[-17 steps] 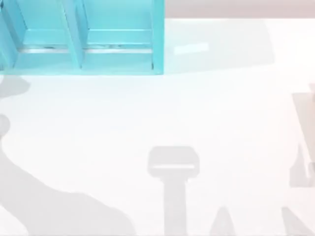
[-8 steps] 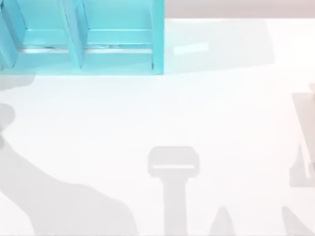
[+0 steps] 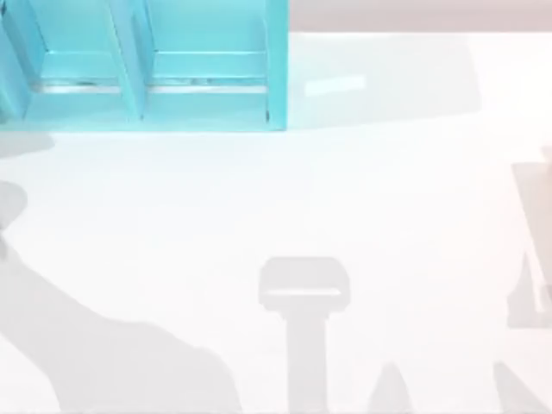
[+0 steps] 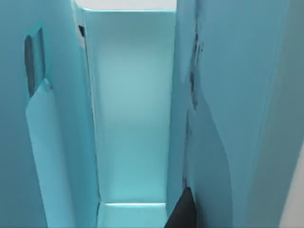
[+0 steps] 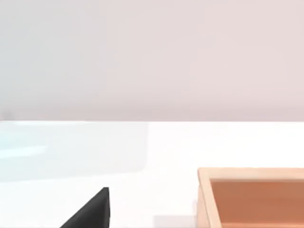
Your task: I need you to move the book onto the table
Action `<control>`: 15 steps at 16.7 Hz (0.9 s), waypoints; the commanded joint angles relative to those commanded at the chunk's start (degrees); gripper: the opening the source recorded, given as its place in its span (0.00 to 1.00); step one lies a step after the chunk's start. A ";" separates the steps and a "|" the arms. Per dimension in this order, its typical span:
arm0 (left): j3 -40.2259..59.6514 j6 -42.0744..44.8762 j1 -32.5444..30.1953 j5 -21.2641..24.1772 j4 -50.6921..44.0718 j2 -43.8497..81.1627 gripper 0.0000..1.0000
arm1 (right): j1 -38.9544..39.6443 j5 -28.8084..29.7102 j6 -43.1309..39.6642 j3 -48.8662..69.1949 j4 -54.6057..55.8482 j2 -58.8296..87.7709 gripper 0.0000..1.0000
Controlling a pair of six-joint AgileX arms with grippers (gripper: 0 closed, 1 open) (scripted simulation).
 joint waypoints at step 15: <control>-0.45 0.19 0.46 0.20 -0.48 -0.65 0.00 | 0.00 0.00 0.00 0.00 0.00 0.00 1.00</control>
